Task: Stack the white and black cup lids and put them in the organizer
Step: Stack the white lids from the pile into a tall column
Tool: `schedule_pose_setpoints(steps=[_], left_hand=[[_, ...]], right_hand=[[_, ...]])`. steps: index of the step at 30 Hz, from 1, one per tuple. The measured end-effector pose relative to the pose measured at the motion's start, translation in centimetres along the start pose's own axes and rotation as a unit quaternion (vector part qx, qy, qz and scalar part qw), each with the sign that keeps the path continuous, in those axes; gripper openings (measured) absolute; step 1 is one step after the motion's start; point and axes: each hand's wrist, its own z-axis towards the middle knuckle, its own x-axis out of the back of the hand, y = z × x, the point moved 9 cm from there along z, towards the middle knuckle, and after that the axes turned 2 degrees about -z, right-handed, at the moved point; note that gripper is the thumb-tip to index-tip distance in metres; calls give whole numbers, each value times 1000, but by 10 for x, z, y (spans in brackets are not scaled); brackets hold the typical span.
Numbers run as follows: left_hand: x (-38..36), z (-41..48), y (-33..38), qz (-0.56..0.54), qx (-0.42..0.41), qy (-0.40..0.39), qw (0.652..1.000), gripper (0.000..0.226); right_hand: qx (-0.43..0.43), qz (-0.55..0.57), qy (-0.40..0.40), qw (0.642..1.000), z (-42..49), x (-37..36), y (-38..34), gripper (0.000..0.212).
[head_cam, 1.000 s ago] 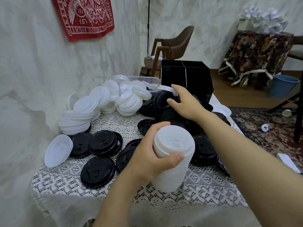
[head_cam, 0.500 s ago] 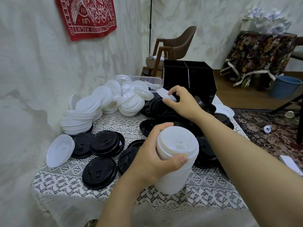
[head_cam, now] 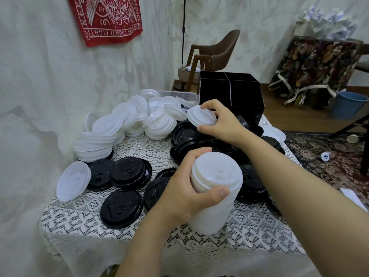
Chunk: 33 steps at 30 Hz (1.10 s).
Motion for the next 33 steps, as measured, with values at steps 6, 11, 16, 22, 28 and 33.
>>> schedule_pose_setpoints(steps=[6,11,16,22,28,33], left_hand=[[-1,1,-1,-5,-1,0,1000,72],[-1,0,0,-10,-5,1,1000,73],[0,1,-1,-11,-8,2,1000,74],[-1,2,3,-15,-17,1,1000,69],[-2,1,2,-23,-18,-4,1000,69],[-1,2,-2,-20,-9,-2,1000,76]], right_hand=[[23,-20,-58,998,-18,-2,-7,63],[26,-73,-121,990,-29,-9,-4,61],[4,-37,-135,990,-33,-18,-2,44],[-1,-74,-91,993,-34,-22,3,23],[-15,-121,-101,987,-30,-25,3,60],[-28,-156,-122,980,-26,-29,1,68]])
